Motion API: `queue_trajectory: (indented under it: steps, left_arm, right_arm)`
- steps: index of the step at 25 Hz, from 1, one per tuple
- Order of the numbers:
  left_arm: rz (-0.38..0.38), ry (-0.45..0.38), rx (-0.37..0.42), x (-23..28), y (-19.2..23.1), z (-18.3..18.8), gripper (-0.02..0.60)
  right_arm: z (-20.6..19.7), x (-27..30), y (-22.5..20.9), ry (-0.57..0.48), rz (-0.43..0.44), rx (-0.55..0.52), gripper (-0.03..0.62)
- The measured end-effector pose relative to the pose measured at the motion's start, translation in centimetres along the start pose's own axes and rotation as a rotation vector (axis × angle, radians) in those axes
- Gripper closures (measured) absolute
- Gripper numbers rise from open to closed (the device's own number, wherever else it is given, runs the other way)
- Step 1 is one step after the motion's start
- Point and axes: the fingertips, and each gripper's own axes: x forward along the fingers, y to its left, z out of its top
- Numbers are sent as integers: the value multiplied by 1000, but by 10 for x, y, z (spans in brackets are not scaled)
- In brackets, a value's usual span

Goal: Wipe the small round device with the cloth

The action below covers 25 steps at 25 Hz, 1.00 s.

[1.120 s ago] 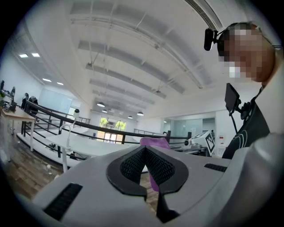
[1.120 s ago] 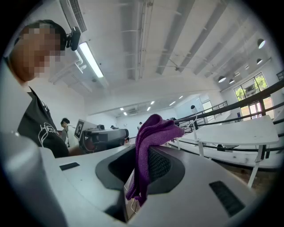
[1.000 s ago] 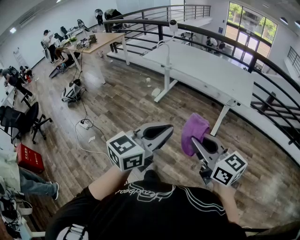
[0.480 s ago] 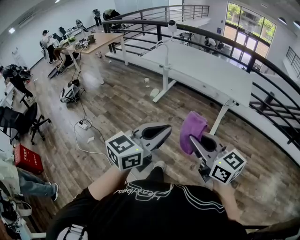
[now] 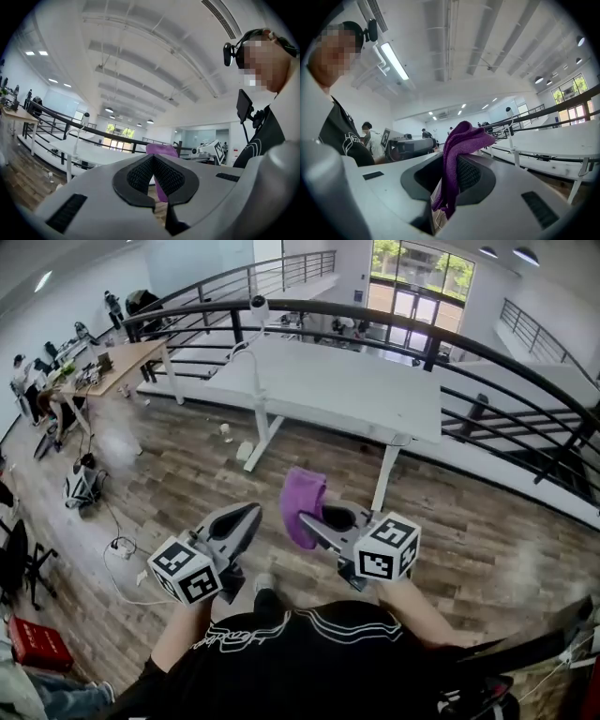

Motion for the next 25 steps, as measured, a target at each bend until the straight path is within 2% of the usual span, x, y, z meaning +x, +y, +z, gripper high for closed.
queue_trajectory:
  steps: [3, 8, 16, 22, 25]
  left_arm:
    - [19, 1, -29, 3, 37, 7, 574]
    - [-33, 28, -14, 26, 112, 39, 574]
    - [-60, 63, 14, 67, 267, 85, 574]
    - [-89, 100, 16, 85, 365, 95, 574]
    - [-101, 107, -9, 92, 395, 89, 574]
  right_arm:
    - [2, 38, -16, 38, 21, 32, 531]
    - [27, 108, -57, 18, -14, 49, 532]
    - [63, 239, -148, 1, -36, 67, 531]
    - [69, 322, -206, 15, -70, 70, 532]
    - [64, 344, -226, 33, -90, 84, 531]
